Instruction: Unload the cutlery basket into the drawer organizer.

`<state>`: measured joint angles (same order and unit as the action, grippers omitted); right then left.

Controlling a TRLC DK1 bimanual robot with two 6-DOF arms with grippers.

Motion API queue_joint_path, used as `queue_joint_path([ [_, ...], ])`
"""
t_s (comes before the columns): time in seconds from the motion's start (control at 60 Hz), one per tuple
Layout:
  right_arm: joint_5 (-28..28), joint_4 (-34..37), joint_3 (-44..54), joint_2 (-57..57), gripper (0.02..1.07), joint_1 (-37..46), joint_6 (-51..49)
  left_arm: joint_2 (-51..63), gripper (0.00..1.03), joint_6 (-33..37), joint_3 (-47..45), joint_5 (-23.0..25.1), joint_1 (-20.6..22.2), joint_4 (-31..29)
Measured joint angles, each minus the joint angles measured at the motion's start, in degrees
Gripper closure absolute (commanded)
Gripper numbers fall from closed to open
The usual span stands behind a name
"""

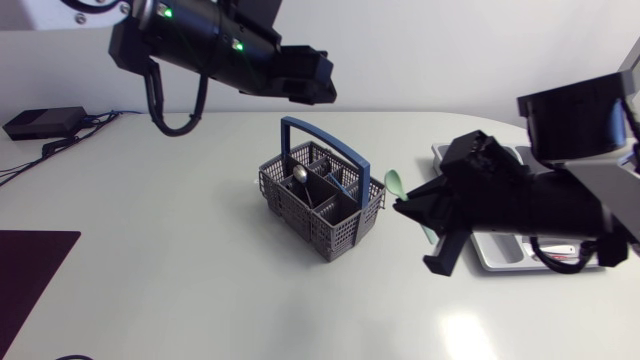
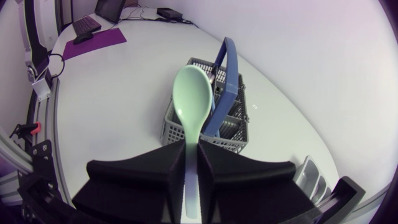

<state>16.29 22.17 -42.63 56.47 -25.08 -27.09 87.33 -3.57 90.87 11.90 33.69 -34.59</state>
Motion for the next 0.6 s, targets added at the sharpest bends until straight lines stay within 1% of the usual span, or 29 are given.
queue_joint_path([
  [0.083, 5.46, 3.65, 0.0, -1.88, 1.0, 5.86, -4.35, -1.95, 0.29, 1.81, -1.62, -0.17, -1.46, 0.22],
  [0.183, 12.94, 8.87, 0.0, -2.34, 1.0, 15.1, -11.93, -4.37, 0.29, 3.67, -5.57, -0.17, -2.8, 0.63],
  [0.267, 17.77, 12.46, 0.11, -1.42, 1.0, 22.71, -19.1, -5.55, 0.29, 5.16, -9.2, -0.17, -3.72, 1.33],
  [0.333, 20.87, 15.91, 0.15, 1.03, 1.0, 29.57, -27.65, -5.88, 0.29, 6.38, -12.46, -0.17, -4.7, 2.03],
  [0.467, 22.73, 20.98, 0.2, 6.54, 1.0, 38.36, -41.68, -6.69, 0.29, 7.8, -16.04, -0.17, -5.57, 2.86],
  [0.6, 22.91, 23.61, -0.11, 12.28, 1.0, 46.62, -53.72, -7.89, 0.29, 8.76, -17.64, -0.17, -6.03, 3.21],
])
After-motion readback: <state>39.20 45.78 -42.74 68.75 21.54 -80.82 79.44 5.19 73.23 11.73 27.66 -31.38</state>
